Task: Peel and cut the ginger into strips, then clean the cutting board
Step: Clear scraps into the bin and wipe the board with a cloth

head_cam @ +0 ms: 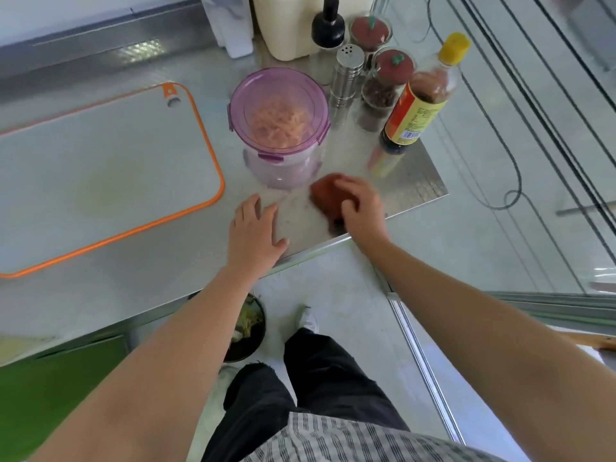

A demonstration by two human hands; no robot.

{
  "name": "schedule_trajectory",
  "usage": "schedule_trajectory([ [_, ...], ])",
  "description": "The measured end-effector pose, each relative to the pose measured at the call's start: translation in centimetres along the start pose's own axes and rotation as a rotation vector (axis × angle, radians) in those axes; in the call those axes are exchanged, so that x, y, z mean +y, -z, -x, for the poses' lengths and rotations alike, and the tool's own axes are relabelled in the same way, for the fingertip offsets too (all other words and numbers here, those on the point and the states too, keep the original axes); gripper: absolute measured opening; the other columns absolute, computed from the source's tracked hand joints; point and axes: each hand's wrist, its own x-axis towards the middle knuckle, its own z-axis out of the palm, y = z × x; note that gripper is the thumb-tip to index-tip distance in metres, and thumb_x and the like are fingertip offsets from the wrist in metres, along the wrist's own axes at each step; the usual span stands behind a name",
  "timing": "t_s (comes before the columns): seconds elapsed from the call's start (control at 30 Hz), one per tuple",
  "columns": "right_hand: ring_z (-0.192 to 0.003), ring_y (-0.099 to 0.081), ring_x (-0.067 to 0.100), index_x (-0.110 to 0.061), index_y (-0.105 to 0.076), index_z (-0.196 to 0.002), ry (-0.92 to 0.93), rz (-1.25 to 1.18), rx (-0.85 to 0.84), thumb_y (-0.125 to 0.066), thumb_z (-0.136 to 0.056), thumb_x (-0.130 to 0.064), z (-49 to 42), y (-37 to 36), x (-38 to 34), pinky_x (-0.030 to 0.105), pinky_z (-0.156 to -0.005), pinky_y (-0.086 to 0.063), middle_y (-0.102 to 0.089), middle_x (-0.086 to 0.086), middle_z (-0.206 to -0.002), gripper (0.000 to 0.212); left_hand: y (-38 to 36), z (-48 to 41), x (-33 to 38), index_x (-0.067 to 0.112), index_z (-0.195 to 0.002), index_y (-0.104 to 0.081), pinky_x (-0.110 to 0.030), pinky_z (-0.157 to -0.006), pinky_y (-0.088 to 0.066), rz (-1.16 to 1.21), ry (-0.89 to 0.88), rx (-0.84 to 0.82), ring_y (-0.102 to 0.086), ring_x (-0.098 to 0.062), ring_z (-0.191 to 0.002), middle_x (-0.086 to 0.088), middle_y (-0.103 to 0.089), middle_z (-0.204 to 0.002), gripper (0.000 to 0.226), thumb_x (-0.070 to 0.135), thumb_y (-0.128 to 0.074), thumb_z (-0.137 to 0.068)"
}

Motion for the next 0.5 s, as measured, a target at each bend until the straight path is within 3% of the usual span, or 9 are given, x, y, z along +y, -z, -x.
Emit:
schedule_trajectory([
  [0.07, -0.117, -0.048, 0.032, -0.003, -0.065, -0.120, -0.094, 0.130, 0.150, -0.044, -0.077, 0.003, -0.2, 0.5, 1.0, 0.026, -0.102, -0.032, -0.055, 0.010, -0.133, 0.048, 0.0, 1.1, -1.3, 0.019, -0.141, -0.039, -0.045, -0.108, -0.026, -0.043, 0.030, 0.028, -0.024, -0.035, -0.136, -0.016, -0.026, -0.149, 0.064, 0.036, -0.064, -0.084],
  [0.13, -0.117, -0.047, 0.035, -0.001, -0.065, -0.119, -0.047, 0.167, 0.104, -0.044, -0.075, 0.002, 1.7, -1.0, 0.8, 0.027, -0.102, -0.030, -0.054, 0.014, -0.133, 0.048, -0.1, 2.4, -2.6, 0.018, -0.142, -0.038, -0.047, -0.108, -0.026, -0.080, 0.075, 0.055, -0.024, -0.037, -0.135, -0.019, -0.027, -0.148, 0.059, 0.032, -0.059, -0.089],
  [0.2, -0.118, -0.051, 0.031, -0.002, -0.069, -0.113, 0.086, 0.093, -0.089, -0.045, -0.072, 0.000, 5.0, -3.4, -0.7, 0.025, -0.104, -0.031, -0.059, 0.013, -0.128, 0.048, -0.3, 3.7, -3.9, 0.018, -0.142, -0.038, -0.050, -0.105, -0.029, -0.083, 0.118, 0.079, -0.027, -0.039, -0.133, -0.020, -0.029, -0.146, 0.055, 0.028, -0.056, -0.091],
  [0.3, -0.117, -0.055, 0.019, -0.007, -0.072, -0.110, 0.138, -0.021, -0.386, -0.048, -0.075, 0.007, 7.9, -5.5, -3.8, 0.018, -0.102, -0.038, -0.062, 0.005, -0.125, 0.044, -0.1, 5.7, -6.1, 0.019, -0.141, -0.039, -0.053, -0.099, -0.034, -0.098, 0.180, 0.086, -0.028, -0.040, -0.131, -0.021, -0.031, -0.144, 0.054, 0.029, -0.056, -0.090],
  [0.4, -0.115, -0.055, 0.022, -0.007, -0.068, -0.115, 0.063, -0.048, -0.169, -0.046, -0.077, 0.009, 6.3, -6.5, -5.0, 0.023, -0.103, -0.038, -0.061, 0.006, -0.127, 0.047, 0.1, 8.0, -9.5, 0.021, -0.142, -0.035, -0.056, -0.101, -0.035, -0.109, 0.259, 0.080, -0.025, -0.041, -0.133, -0.022, -0.027, -0.144, 0.051, 0.032, -0.050, -0.094],
  [0.5, -0.127, -0.041, 0.031, -0.003, -0.056, -0.131, 0.007, 0.181, -0.054, -0.044, -0.081, 0.007, 6.2, -8.6, -5.0, 0.030, -0.109, -0.028, -0.046, 0.010, -0.143, 0.052, 0.1, 10.7, -13.1, 0.021, -0.140, -0.033, -0.057, -0.102, -0.035, -0.096, 0.350, 0.093, -0.027, -0.042, -0.134, -0.024, -0.027, -0.144, 0.047, 0.032, -0.046, -0.097],
])
